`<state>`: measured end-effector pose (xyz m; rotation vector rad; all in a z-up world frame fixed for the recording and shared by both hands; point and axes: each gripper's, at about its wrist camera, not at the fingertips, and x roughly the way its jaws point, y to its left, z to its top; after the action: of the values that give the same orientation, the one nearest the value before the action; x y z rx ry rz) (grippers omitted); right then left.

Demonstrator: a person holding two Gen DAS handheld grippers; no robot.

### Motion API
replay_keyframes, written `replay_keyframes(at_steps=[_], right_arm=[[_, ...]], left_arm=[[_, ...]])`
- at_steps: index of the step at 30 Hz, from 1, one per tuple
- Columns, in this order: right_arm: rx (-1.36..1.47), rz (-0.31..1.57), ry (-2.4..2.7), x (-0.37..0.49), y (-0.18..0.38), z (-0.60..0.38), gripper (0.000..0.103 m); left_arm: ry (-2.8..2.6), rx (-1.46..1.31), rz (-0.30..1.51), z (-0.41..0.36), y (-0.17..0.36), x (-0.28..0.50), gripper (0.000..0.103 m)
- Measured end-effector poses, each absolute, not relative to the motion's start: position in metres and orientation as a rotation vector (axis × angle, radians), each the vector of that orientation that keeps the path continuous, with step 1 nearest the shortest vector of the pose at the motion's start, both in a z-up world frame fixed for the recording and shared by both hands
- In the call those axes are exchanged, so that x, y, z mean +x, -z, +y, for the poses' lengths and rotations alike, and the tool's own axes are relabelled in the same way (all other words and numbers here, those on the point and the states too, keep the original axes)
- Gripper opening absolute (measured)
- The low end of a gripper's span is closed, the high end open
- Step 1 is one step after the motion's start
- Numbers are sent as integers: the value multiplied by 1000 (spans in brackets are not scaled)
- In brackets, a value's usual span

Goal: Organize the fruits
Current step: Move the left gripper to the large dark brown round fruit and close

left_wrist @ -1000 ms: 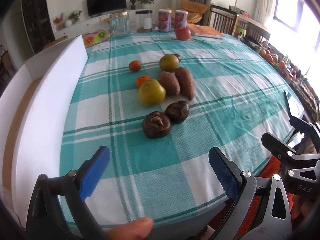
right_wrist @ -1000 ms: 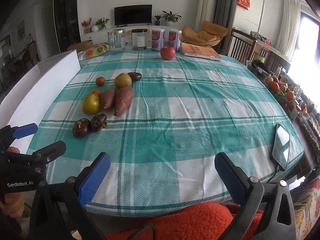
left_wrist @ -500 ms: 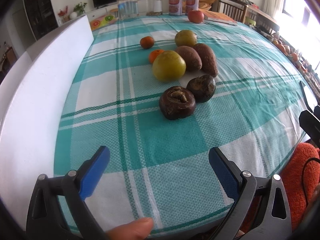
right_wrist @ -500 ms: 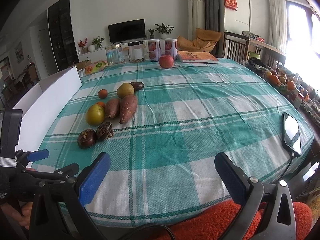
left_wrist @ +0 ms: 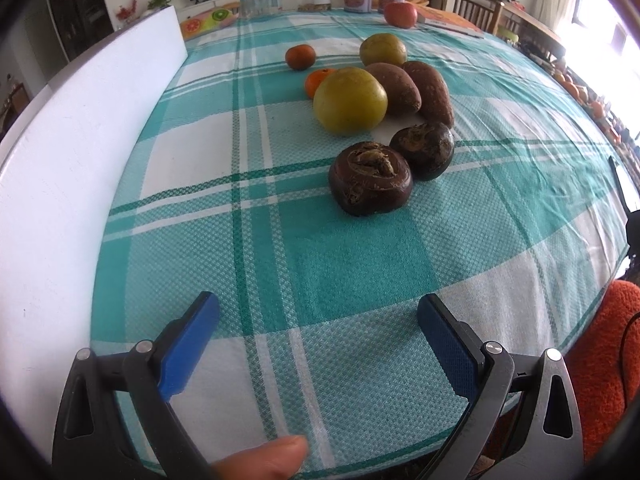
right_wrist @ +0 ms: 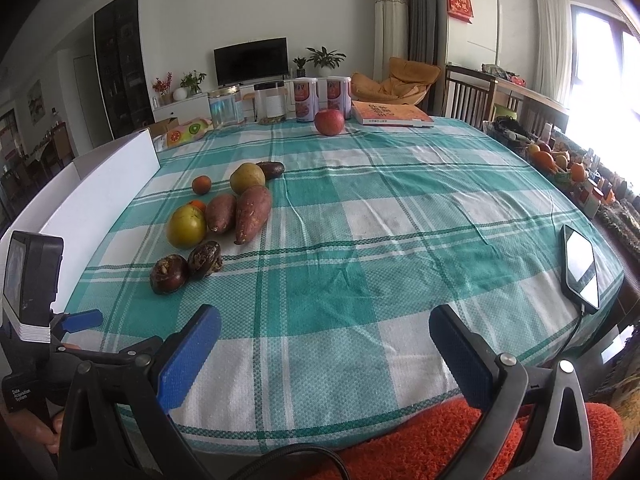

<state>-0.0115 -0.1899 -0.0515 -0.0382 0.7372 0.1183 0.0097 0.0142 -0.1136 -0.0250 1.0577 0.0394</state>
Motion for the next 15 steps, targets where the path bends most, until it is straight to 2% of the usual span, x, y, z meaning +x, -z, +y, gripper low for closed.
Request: replay_keyframes(at_steps=[15], right_arm=[[-37, 737, -119, -12, 51, -190, 103]], left_arm=[[-24, -19, 1041, 17, 116, 11, 103]])
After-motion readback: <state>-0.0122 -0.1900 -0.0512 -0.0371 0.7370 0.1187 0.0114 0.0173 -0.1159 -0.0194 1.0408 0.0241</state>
